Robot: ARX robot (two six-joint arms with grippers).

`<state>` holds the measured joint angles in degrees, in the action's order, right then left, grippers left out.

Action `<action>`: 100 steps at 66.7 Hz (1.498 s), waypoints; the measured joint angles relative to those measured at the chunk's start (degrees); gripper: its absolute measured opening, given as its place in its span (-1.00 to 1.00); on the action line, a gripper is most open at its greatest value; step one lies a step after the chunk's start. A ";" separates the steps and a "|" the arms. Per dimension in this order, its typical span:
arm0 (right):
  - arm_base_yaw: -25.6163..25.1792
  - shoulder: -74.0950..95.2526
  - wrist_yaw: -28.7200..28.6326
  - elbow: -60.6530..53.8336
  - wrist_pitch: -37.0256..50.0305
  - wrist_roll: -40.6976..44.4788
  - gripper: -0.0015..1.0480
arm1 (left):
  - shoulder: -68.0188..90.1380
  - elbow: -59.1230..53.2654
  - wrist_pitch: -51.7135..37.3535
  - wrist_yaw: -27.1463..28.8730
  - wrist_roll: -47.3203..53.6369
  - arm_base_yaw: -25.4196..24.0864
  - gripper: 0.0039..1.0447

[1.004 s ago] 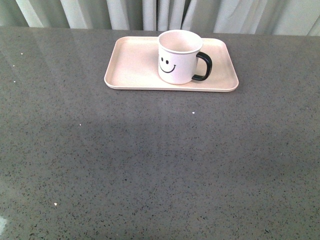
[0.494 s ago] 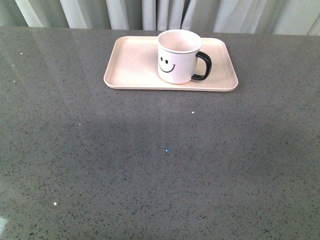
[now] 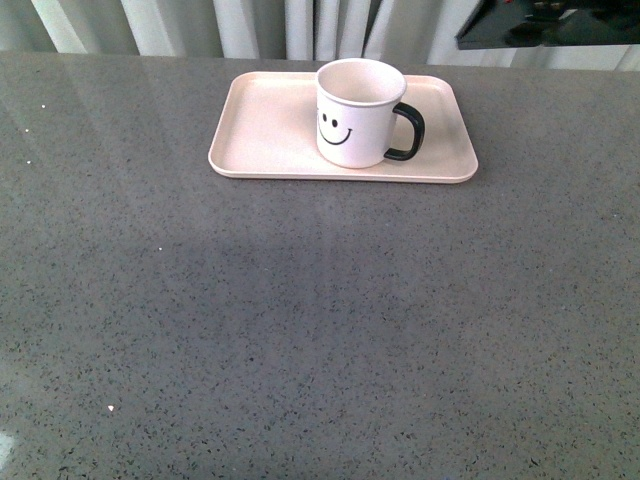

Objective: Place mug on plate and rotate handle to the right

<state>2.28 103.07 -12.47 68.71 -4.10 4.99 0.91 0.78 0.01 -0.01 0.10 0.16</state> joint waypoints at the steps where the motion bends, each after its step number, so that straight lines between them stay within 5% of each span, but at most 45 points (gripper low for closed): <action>1: 0.52 1.60 0.70 1.79 -0.74 -0.11 0.82 | 0.00 0.00 0.00 0.00 0.02 0.00 0.83; 27: 4.26 22.29 5.20 28.09 -12.44 -3.65 0.82 | 0.00 -0.02 0.00 0.00 0.00 0.00 0.83; 100: 6.73 33.14 7.63 40.15 -19.45 -4.42 0.73 | 0.00 0.00 0.00 0.00 0.02 0.00 0.83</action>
<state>9.02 136.20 -4.84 108.86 -23.55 0.58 0.91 0.78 0.01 -0.01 0.12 0.16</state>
